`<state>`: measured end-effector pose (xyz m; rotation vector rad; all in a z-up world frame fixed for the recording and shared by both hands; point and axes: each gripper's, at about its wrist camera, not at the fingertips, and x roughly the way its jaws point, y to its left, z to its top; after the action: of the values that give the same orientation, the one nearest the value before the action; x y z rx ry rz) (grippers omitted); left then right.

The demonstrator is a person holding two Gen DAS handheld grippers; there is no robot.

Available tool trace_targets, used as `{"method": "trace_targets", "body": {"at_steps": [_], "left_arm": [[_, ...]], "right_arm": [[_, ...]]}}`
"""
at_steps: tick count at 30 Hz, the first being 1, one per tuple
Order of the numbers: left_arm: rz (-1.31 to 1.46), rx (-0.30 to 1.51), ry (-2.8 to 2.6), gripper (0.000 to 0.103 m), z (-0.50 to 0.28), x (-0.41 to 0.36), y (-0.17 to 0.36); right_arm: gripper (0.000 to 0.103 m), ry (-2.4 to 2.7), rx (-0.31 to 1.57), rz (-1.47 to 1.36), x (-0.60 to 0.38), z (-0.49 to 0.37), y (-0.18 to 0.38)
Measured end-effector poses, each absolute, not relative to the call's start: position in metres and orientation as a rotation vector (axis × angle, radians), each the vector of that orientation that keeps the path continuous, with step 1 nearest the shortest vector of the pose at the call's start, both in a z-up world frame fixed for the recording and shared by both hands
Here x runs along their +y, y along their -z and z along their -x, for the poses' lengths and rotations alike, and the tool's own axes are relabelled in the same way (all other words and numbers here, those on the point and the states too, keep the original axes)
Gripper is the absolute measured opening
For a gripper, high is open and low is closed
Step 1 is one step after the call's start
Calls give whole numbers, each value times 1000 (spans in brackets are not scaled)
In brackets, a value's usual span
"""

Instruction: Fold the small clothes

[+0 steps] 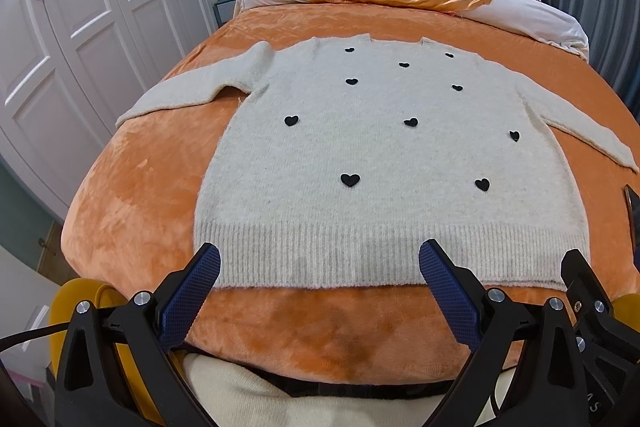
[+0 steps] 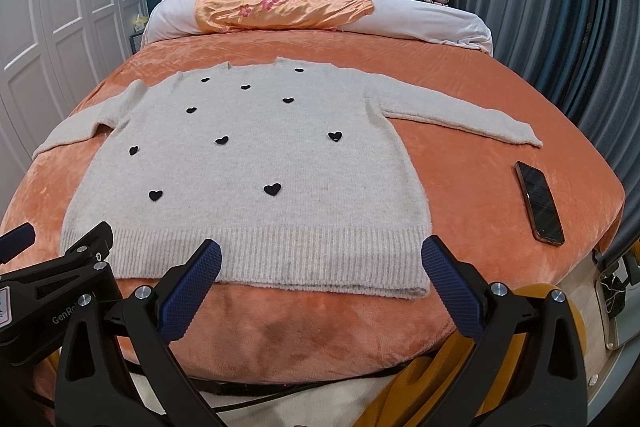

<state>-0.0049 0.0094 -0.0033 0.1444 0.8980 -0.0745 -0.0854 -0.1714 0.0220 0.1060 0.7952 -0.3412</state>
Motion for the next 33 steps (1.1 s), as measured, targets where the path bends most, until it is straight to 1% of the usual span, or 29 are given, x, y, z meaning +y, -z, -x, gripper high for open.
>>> {"method": "trace_targets", "body": {"at_steps": [14,20,24,28,33], "left_arm": [[-158,891,65,97,3,7,4],[-132,877,89,97,-15,15,3],[-103,859,92,97,-44,23,-2],[-19,847,50,97,-85,42,-4],[37,845,-36,97,-136,55,3]], "right_arm": [[98,335,800,-108,-170,85,-20],[98,316,808,-88,-191,70,-2],[98,360,769,-184,-264,55,-6],[98,434,700,-337,-369,36,-4],[98,585,656,-530,-507,8,23]]}}
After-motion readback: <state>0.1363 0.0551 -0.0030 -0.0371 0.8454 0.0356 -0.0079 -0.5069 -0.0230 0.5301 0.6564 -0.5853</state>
